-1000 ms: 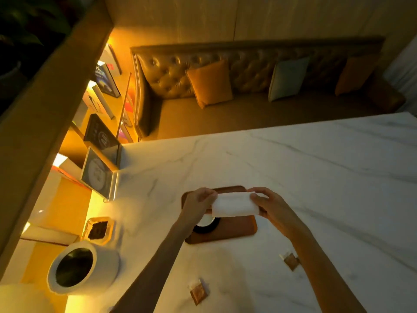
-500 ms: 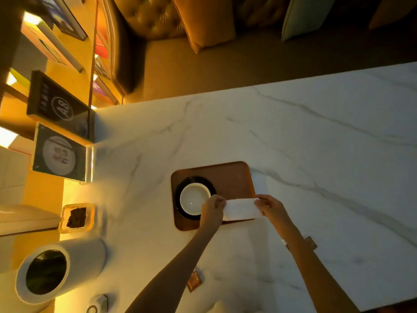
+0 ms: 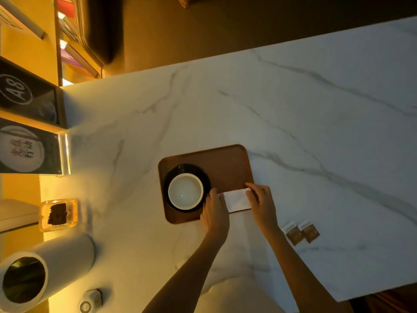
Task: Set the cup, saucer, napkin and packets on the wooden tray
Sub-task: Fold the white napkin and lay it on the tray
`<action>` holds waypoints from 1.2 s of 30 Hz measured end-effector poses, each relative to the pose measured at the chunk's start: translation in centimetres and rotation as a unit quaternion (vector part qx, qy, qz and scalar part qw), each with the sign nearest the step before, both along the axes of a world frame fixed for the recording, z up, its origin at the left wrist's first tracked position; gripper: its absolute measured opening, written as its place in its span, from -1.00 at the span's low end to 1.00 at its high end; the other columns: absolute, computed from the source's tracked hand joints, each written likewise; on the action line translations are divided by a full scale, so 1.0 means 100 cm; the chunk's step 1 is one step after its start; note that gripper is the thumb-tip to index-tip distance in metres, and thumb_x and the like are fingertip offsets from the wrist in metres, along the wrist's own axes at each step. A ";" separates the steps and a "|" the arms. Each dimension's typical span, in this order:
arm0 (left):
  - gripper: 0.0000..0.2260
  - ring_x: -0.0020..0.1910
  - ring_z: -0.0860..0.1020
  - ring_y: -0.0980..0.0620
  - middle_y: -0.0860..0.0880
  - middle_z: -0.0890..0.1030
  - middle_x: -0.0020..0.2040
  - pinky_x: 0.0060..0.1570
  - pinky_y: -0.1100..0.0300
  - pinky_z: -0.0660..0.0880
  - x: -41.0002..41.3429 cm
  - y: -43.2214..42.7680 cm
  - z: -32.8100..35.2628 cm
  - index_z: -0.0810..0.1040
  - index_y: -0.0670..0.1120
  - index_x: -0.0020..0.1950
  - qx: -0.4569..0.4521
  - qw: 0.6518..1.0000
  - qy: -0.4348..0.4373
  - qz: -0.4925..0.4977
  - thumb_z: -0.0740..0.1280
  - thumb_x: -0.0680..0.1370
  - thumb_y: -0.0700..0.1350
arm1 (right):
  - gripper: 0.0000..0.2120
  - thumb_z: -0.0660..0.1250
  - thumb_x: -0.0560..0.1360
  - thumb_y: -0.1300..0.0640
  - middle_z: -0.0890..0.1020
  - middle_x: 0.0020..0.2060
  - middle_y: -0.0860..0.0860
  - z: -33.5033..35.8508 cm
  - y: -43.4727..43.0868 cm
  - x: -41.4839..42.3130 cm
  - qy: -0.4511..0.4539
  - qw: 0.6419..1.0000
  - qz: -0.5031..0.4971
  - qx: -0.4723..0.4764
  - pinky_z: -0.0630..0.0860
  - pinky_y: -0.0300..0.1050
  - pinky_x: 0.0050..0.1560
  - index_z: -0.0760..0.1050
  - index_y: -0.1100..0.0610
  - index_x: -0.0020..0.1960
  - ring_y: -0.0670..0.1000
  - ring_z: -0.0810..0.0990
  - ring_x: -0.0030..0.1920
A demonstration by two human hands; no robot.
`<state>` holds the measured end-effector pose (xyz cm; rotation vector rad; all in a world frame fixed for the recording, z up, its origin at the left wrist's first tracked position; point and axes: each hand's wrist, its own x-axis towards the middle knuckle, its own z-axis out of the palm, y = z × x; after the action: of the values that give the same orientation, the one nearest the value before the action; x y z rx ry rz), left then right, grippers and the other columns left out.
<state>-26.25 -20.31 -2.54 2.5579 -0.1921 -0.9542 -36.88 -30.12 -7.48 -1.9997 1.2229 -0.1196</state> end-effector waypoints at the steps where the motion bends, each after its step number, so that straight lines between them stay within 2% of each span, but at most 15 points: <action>1: -0.67 0.27 0.51 -0.05 -0.02 0.52 0.30 0.14 0.03 0.48 -0.003 0.002 0.000 0.32 -0.02 0.40 -0.004 1.000 0.002 0.005 0.14 0.65 0.00 | -0.74 0.17 0.59 -0.06 0.46 0.11 -0.07 0.000 0.002 0.000 -0.002 1.000 -0.001 -0.009 0.36 -0.50 -0.11 0.47 -0.07 0.24 -0.24 0.44 0.00; 3: -0.63 0.31 0.47 -0.05 -0.04 0.45 0.37 0.18 0.05 0.50 -0.010 0.007 0.000 0.27 -0.04 0.45 -0.018 1.000 -0.006 0.011 0.15 0.65 -0.01 | -0.71 0.16 0.59 -0.04 0.49 0.14 -0.05 0.001 0.005 0.001 -0.013 1.000 -0.014 -0.015 0.39 -0.46 -0.02 0.45 -0.04 0.27 -0.22 0.45 0.04; 5: -0.61 0.33 0.45 -0.04 -0.06 0.39 0.40 0.16 0.10 0.52 -0.016 0.012 0.002 0.26 -0.06 0.46 -0.025 0.999 -0.025 -0.004 0.17 0.64 -0.04 | -0.70 0.17 0.60 -0.01 0.52 0.15 -0.01 0.003 0.006 0.002 -0.027 0.999 -0.032 -0.020 0.47 -0.32 0.07 0.44 0.01 0.30 -0.14 0.49 0.10; 8: -0.62 0.38 0.40 -0.08 -0.11 0.34 0.44 0.24 0.06 0.50 -0.026 0.023 0.004 0.30 -0.09 0.43 -0.043 0.991 -0.081 -0.096 0.22 0.61 -0.11 | -0.70 0.13 0.62 0.03 0.54 0.18 0.02 0.009 0.009 0.001 -0.009 0.997 -0.047 -0.056 0.49 -0.18 0.14 0.41 0.05 0.31 -0.04 0.51 0.17; 11: -0.56 0.51 0.24 -0.17 -0.18 0.24 0.53 0.42 -0.07 0.29 -0.037 0.036 -0.001 0.29 -0.10 0.46 -0.033 0.970 -0.098 -0.221 0.25 0.58 -0.15 | -0.70 0.10 0.61 0.04 0.56 0.20 0.03 0.015 0.021 -0.009 0.024 0.993 -0.010 -0.118 0.46 -0.20 0.17 0.41 0.06 0.30 0.00 0.52 0.18; 13: -0.47 0.58 0.02 -0.16 -0.16 0.04 0.59 0.50 -0.09 0.07 -0.041 0.043 -0.008 0.15 -0.08 0.54 -0.017 0.958 -0.073 -0.275 0.21 0.60 -0.11 | -0.67 0.16 0.59 0.08 0.53 0.26 0.05 0.013 0.032 -0.020 0.033 0.986 0.070 -0.150 0.48 -0.15 0.24 0.38 0.09 0.34 0.01 0.50 0.25; 15: -0.41 0.58 -0.15 -0.14 -0.13 -0.13 0.60 0.52 -0.09 -0.08 -0.042 0.048 -0.015 -0.02 -0.06 0.58 0.000 0.951 -0.062 -0.303 0.17 0.62 -0.05 | -0.59 0.17 0.58 0.07 0.45 0.37 0.08 0.008 0.041 -0.032 0.060 0.972 0.153 -0.168 0.47 -0.03 0.31 0.33 0.11 0.42 0.06 0.42 0.37; 17: -0.37 0.57 -0.22 -0.13 -0.11 -0.22 0.59 0.53 -0.08 -0.15 -0.040 0.051 -0.020 -0.11 -0.05 0.59 0.014 0.945 -0.066 -0.319 0.15 0.62 0.00 | -0.49 0.14 0.58 0.02 0.28 0.48 0.10 0.001 0.047 -0.038 0.125 0.952 0.211 -0.183 0.35 0.07 0.40 0.22 0.12 0.49 0.13 0.24 0.48; 20: -0.34 0.55 -0.29 -0.12 -0.09 -0.30 0.57 0.53 -0.05 -0.20 -0.036 0.053 -0.027 -0.20 -0.04 0.58 0.027 0.937 -0.071 -0.342 0.11 0.61 0.07 | -0.39 0.09 0.56 -0.11 0.12 0.53 0.12 -0.006 0.047 -0.039 0.193 0.933 0.240 -0.188 0.14 0.20 0.46 0.08 0.10 0.53 0.21 0.06 0.53; 25: -0.28 0.56 -0.27 -0.10 -0.08 -0.25 0.58 0.55 -0.07 -0.14 -0.027 0.052 -0.032 -0.18 -0.01 0.58 0.014 0.932 -0.085 -0.353 0.17 0.57 0.10 | -0.38 0.05 0.55 -0.15 0.12 0.53 0.13 -0.010 0.035 -0.030 0.227 0.918 0.254 -0.202 0.09 0.27 0.46 0.08 0.09 0.53 0.25 0.04 0.52; 30: -0.25 0.55 -0.29 -0.12 -0.10 -0.28 0.58 0.55 -0.10 -0.14 -0.024 0.052 -0.026 -0.21 -0.01 0.58 0.031 0.923 -0.077 -0.376 0.17 0.56 0.13 | -0.39 -0.03 0.54 -0.13 0.14 0.53 0.13 0.003 0.033 -0.026 0.250 0.913 0.267 -0.180 0.17 0.31 0.43 0.09 0.08 0.53 0.25 0.10 0.51; 34: -0.32 0.56 -0.26 -0.14 -0.09 -0.25 0.59 0.55 -0.11 -0.14 -0.021 0.053 -0.013 -0.15 0.00 0.58 0.043 0.919 -0.068 -0.386 0.15 0.60 0.10 | -0.41 -0.11 0.56 -0.16 0.12 0.54 0.08 0.022 0.033 -0.021 0.248 0.919 0.272 -0.142 0.10 0.24 0.46 0.10 0.05 0.53 0.21 0.06 0.53; 36: -0.39 0.57 -0.23 -0.13 -0.09 -0.18 0.60 0.53 -0.10 -0.13 -0.020 0.059 -0.005 -0.08 0.00 0.58 0.039 0.915 -0.060 -0.397 0.14 0.61 0.06 | -0.45 -0.07 0.58 -0.15 0.18 0.52 0.07 0.034 0.034 -0.019 0.227 0.931 0.256 -0.127 0.11 0.19 0.47 0.18 0.04 0.50 0.18 0.08 0.53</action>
<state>-28.23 -14.44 -3.01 2.6202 -1.3283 -1.0626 -38.80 -26.75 -4.07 -2.6063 0.9359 0.4925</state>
